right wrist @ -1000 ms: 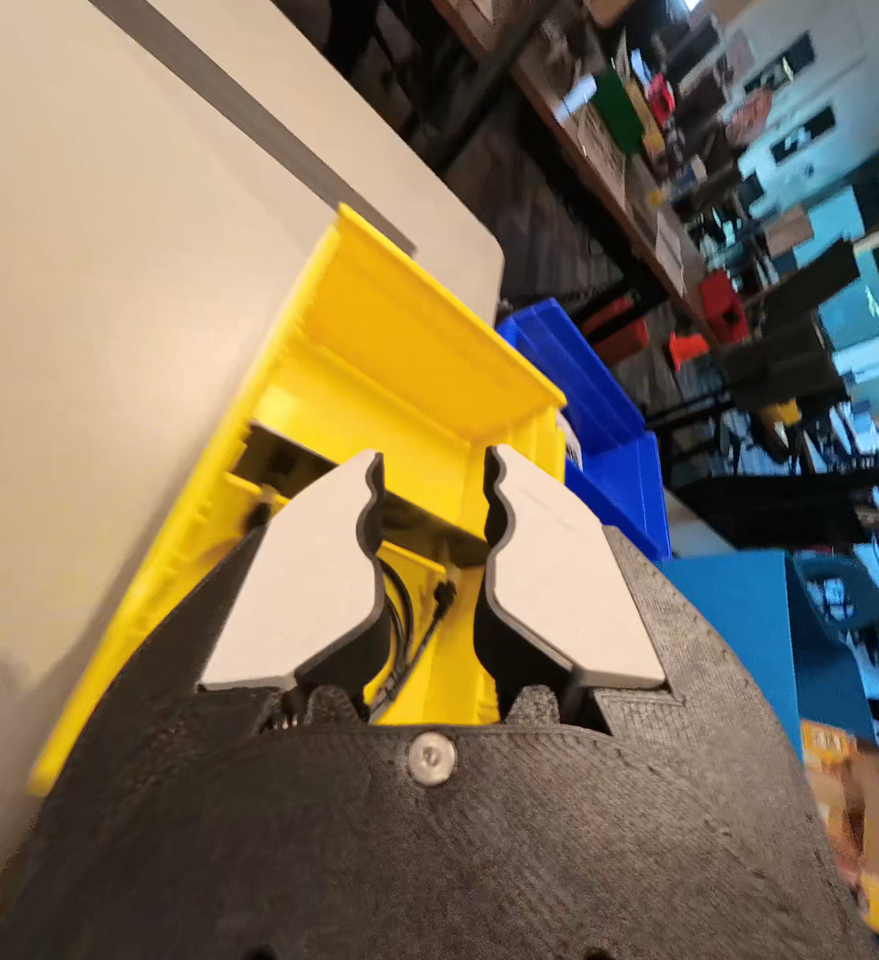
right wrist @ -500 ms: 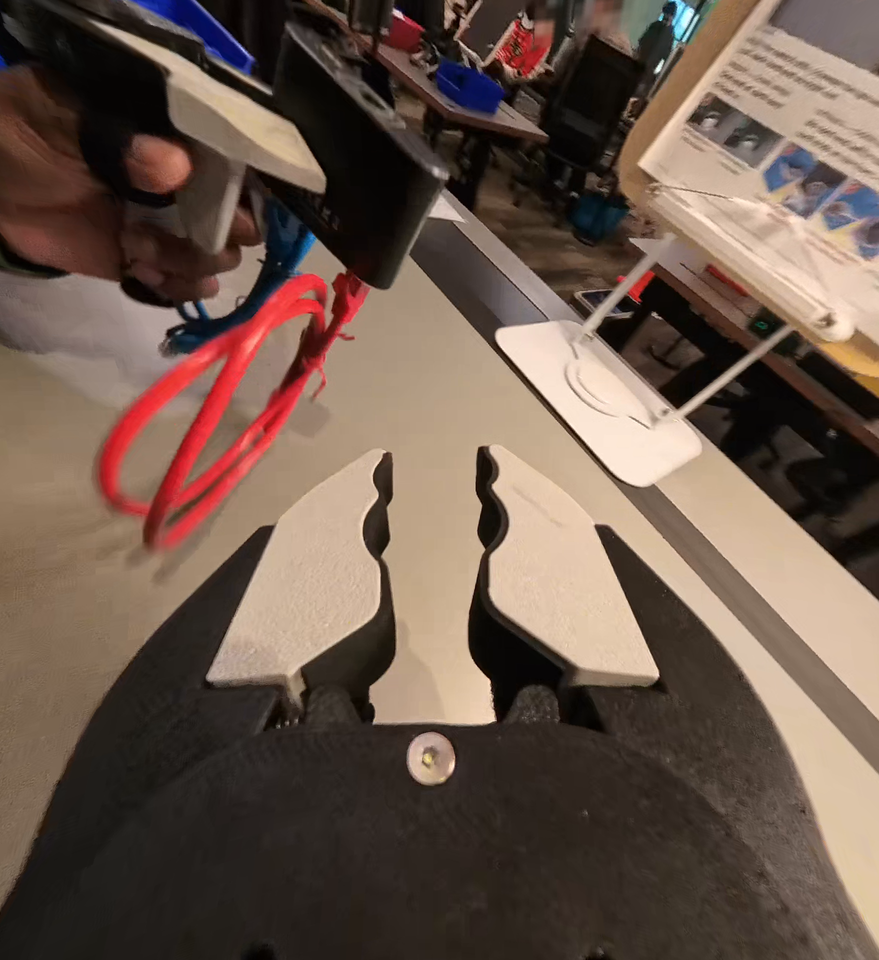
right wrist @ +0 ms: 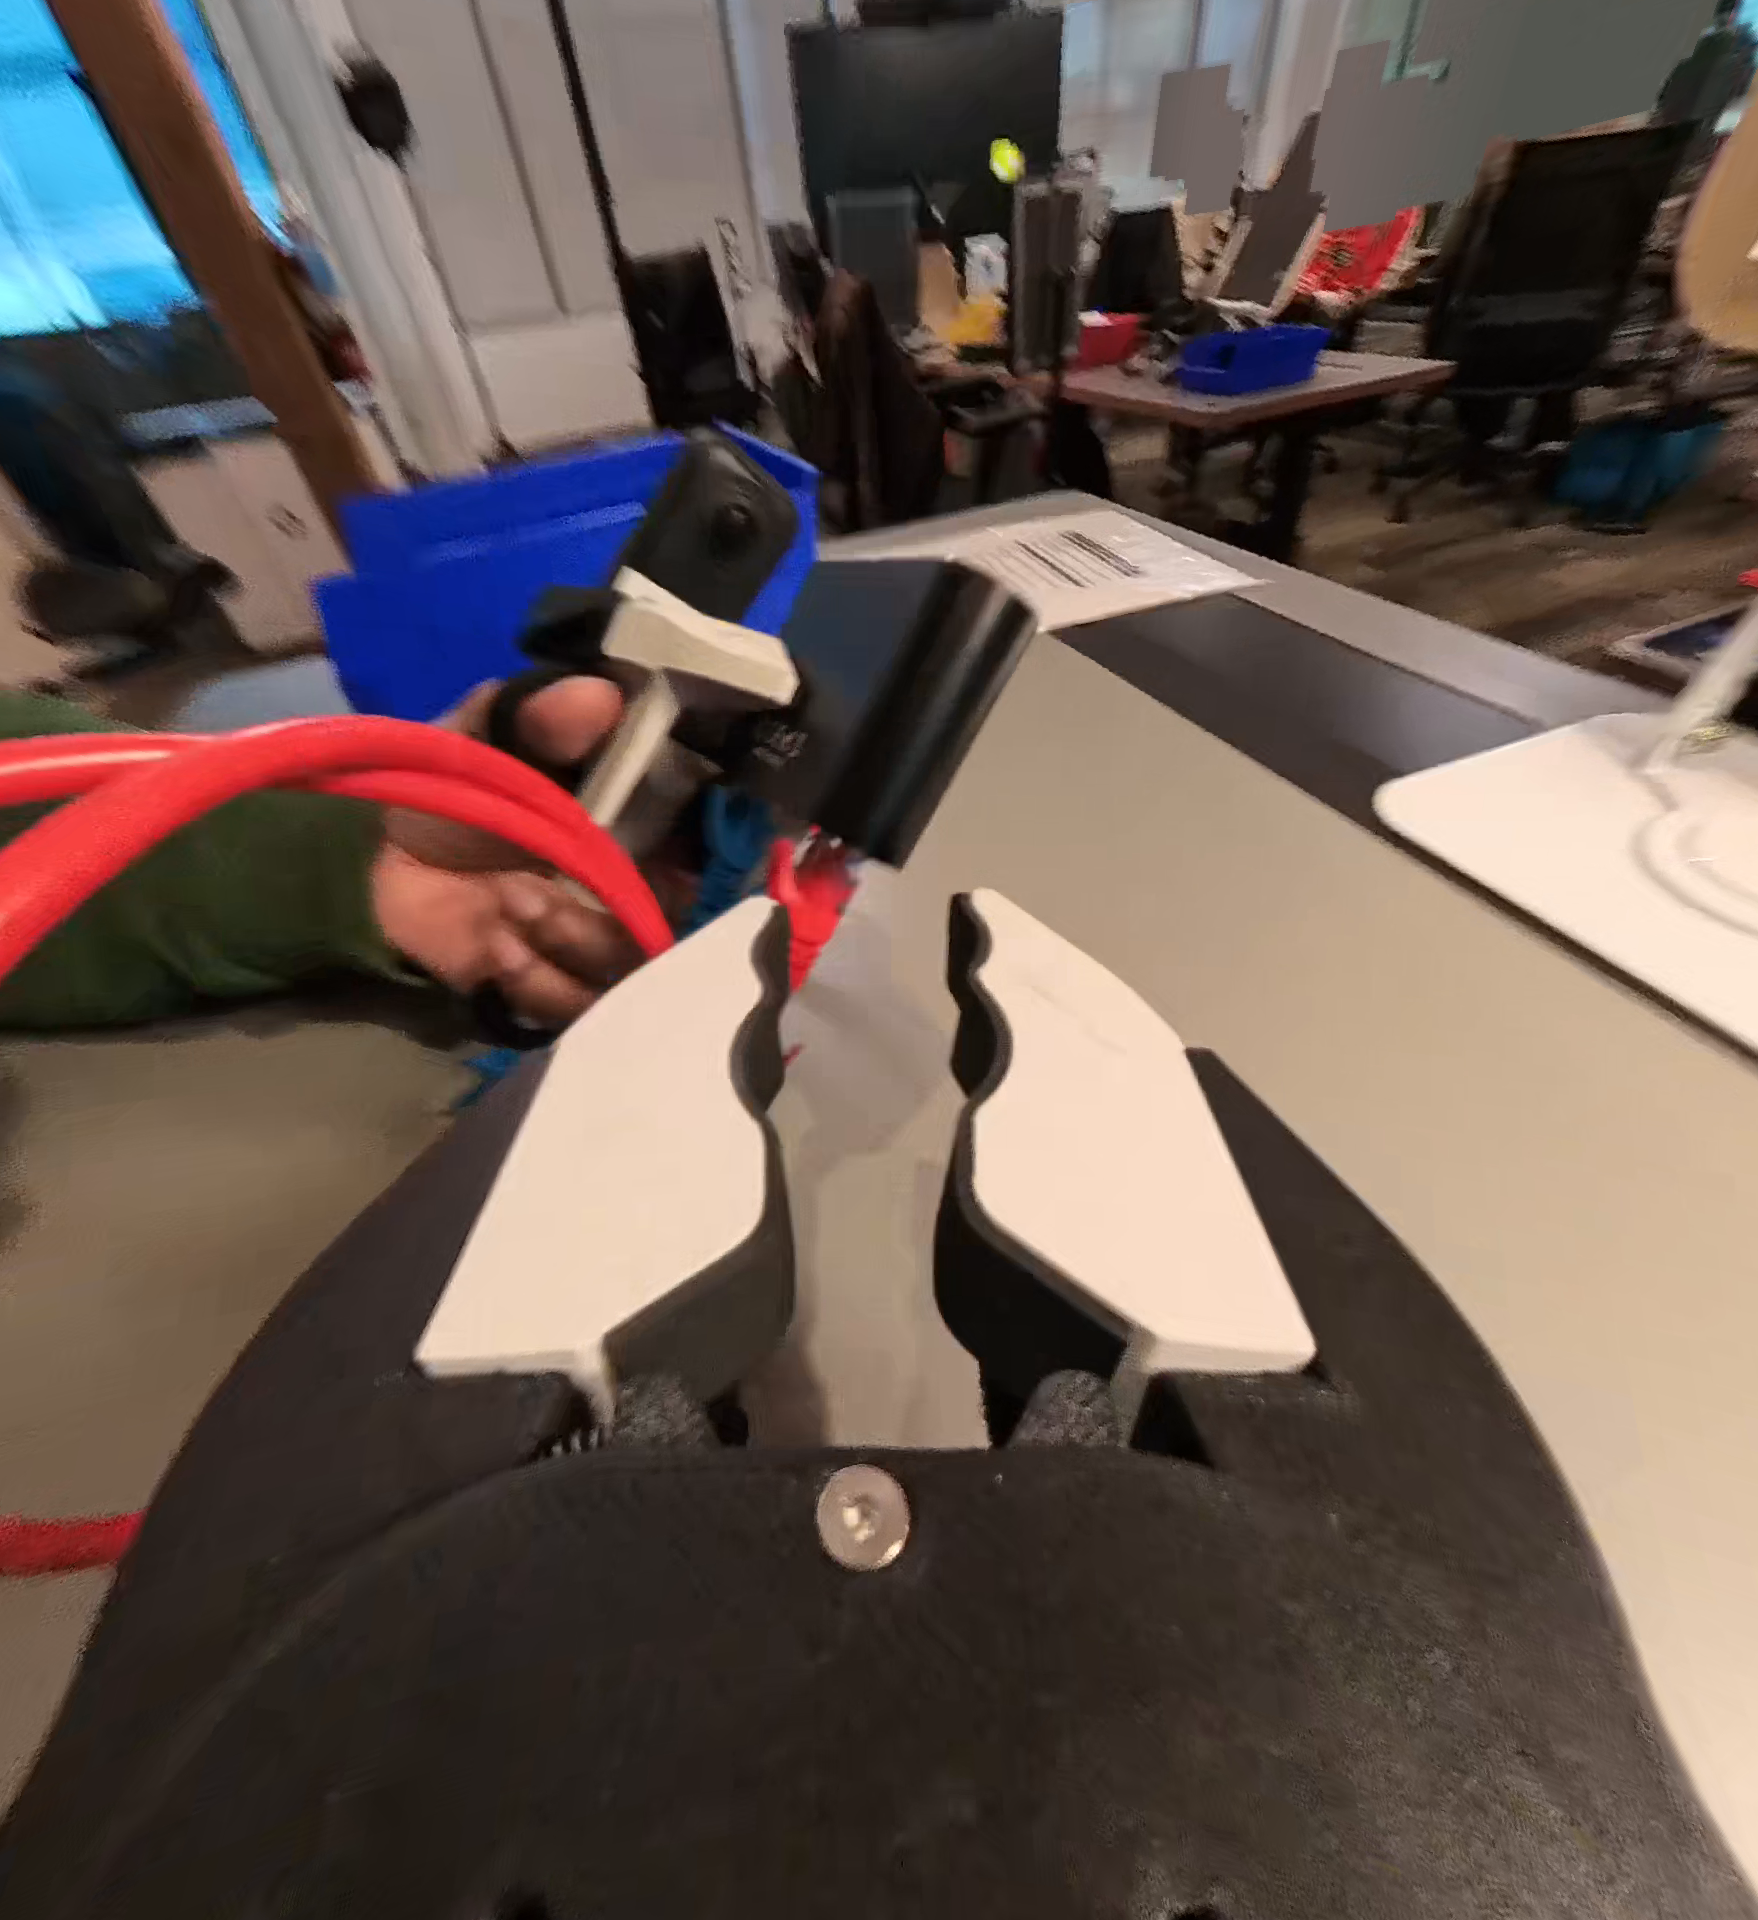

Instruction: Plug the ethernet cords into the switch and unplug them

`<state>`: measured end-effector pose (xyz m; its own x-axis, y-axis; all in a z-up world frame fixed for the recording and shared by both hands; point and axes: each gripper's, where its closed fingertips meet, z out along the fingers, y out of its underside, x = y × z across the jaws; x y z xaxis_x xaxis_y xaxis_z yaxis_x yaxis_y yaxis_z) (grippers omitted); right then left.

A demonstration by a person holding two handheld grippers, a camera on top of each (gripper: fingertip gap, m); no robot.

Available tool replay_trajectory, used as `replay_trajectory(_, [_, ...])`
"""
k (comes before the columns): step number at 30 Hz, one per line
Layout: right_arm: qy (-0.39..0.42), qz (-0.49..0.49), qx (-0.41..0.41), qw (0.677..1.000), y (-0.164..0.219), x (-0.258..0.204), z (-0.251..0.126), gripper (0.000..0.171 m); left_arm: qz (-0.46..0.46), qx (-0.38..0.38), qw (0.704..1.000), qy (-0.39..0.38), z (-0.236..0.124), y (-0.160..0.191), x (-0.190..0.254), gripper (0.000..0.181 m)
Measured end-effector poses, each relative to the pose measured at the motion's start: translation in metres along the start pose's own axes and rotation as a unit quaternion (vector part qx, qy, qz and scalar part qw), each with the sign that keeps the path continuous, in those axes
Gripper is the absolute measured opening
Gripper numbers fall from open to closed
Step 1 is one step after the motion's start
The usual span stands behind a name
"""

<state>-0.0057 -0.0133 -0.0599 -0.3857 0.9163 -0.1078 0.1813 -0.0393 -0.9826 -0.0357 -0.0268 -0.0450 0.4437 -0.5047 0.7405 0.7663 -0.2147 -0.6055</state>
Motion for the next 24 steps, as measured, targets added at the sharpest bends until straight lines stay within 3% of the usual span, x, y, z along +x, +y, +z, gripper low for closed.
replay_trajectory(4, [-0.048,0.085,0.047,0.994,-0.001,-0.006,-0.007,0.036,-0.001,-0.002,1.000,0.001,0.001,0.001,-0.002,0.026])
replay_trajectory(8, [-0.056,0.115,0.024,0.992,0.013,-0.008,0.003,0.039,0.030,-0.017,0.999,0.007,0.007,0.008,0.003,0.026])
replay_trajectory(11, [-0.058,0.111,0.022,0.992,0.016,-0.013,0.007,0.030,0.055,-0.031,0.998,0.013,0.010,0.015,0.008,0.027])
replay_trajectory(13, [-0.060,0.084,0.025,0.994,0.014,-0.018,0.006,0.016,0.065,-0.032,0.997,0.006,0.012,0.015,0.008,0.027])
replay_trajectory(17, [-0.035,0.010,0.009,0.999,0.011,-0.018,0.001,0.015,0.081,-0.056,0.995,0.017,0.014,0.018,0.015,0.031])
replay_trajectory(24, [0.003,-0.128,-0.040,0.991,0.002,-0.012,-0.020,0.015,0.199,-0.132,0.971,0.003,0.013,0.020,0.037,0.041])
